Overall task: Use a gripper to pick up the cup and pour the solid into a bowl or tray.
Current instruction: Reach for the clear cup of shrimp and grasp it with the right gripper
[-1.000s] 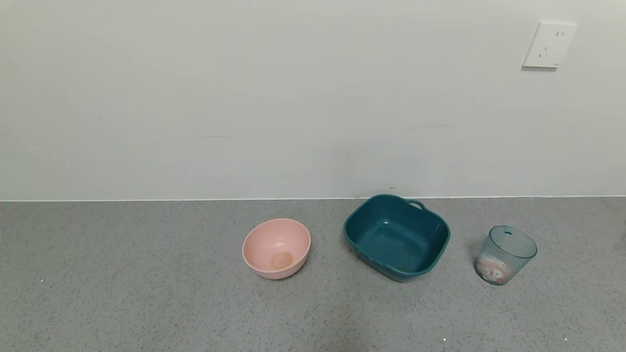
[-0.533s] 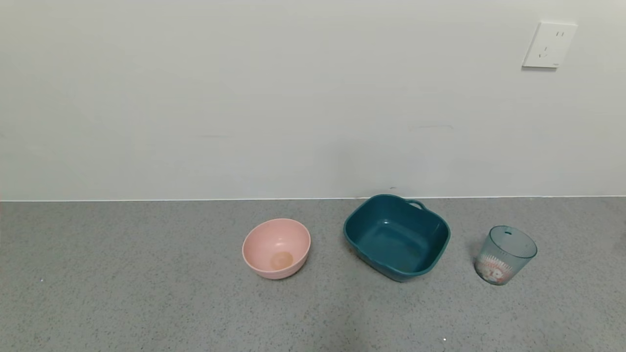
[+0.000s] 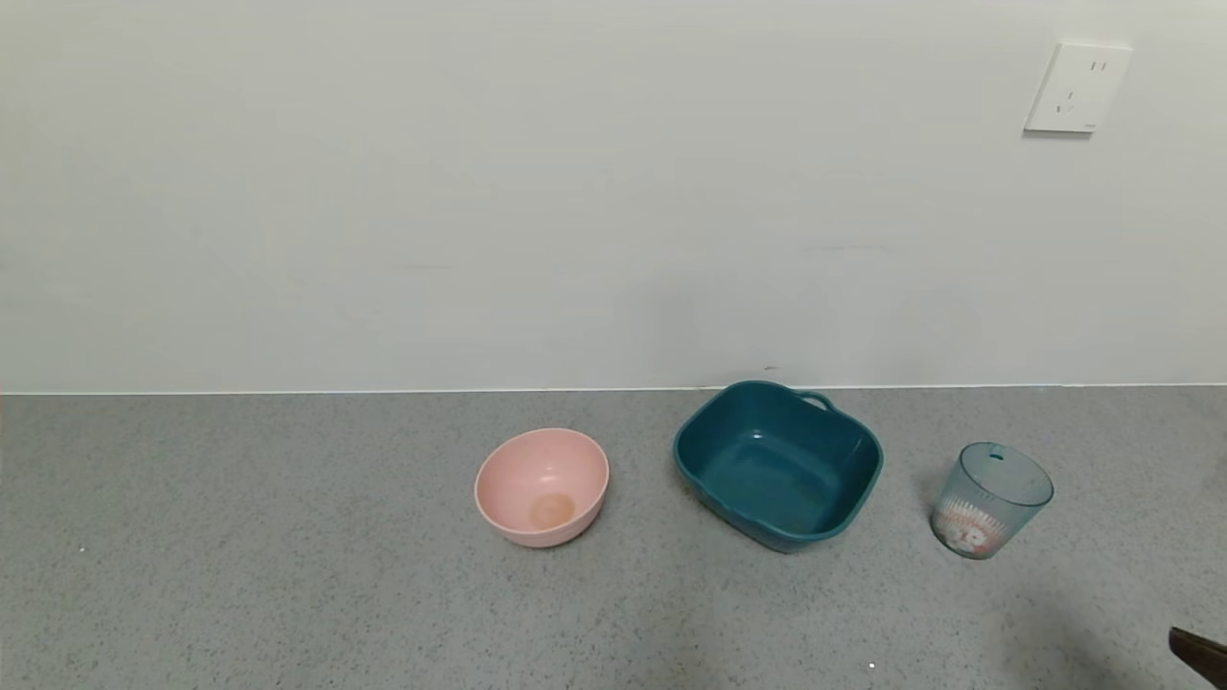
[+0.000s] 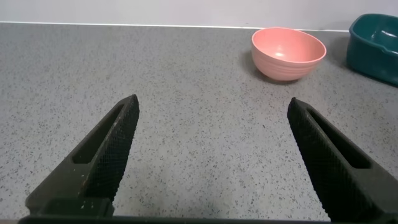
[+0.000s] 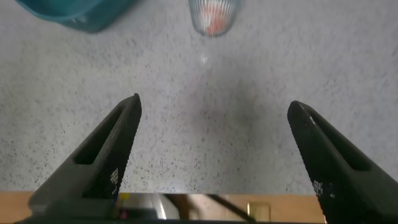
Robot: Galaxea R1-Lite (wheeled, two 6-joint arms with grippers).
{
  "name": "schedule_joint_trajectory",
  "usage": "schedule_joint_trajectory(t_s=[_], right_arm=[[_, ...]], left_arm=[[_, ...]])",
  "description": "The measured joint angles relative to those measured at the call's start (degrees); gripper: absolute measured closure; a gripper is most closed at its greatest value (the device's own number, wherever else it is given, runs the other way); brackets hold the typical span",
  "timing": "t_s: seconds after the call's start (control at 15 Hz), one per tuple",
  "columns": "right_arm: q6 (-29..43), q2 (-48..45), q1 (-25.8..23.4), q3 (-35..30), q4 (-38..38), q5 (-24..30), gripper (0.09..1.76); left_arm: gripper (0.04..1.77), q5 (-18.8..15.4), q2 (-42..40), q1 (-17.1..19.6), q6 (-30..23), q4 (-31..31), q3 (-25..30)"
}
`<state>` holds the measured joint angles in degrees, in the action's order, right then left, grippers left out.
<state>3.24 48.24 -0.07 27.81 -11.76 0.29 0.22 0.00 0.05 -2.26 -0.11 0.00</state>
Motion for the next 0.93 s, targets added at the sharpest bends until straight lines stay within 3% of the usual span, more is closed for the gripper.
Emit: schedule_joint_trajectory(t_s=[0.4,0.67,0.93], right_arm=[[0.45,17.3,-0.06,-1.63,10.4,0.11,0.14],[0.48,26.98,-0.09,-5.84,23.47,0.37,0.14],[0.41,35.94,-0.22,-11.56,41.31,2.23,0.14]], left_arm=[[0.09,0.02,0.0,-0.02,0.02,-0.02,0.0],[0.09,0.0,0.0,0.0,0.0,-0.02,0.0],[0.09,0.02,0.0,-0.02,0.0,-0.05,0.0]])
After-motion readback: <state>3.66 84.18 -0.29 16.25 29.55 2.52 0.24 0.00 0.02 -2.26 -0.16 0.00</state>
